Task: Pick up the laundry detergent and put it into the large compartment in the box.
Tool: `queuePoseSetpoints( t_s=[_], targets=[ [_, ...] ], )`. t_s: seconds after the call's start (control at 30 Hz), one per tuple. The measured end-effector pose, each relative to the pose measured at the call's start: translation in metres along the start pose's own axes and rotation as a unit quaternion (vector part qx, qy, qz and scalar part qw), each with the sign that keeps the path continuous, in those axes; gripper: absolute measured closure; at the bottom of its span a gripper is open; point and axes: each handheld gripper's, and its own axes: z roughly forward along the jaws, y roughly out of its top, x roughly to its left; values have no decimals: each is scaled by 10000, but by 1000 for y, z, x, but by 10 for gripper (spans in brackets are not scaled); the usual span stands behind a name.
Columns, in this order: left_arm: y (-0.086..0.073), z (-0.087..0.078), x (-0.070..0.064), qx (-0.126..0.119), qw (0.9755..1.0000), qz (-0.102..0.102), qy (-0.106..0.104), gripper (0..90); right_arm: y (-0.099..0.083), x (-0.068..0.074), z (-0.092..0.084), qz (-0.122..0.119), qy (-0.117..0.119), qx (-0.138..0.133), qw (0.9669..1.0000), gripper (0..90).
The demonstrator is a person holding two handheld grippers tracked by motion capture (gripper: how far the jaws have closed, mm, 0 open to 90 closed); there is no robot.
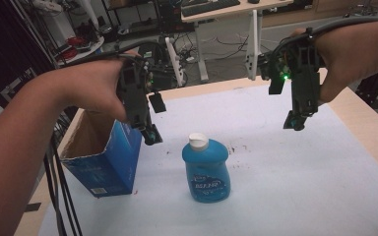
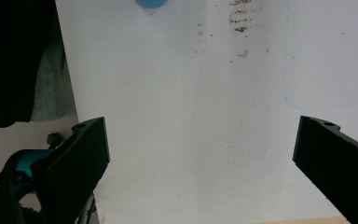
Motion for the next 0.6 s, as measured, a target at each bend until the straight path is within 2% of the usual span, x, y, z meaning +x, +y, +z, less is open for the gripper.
queuePoseSetpoints(
  t_s=[0.2,0.6],
  targets=[
    [6,5,-8,-170,9998,105,-20,44,-2,1,2,43,-2,32,10000,28],
    [23,23,-16,-65,9997,214,-98,44,-4,2,3,55,-11,14,10000,28]
  ],
)
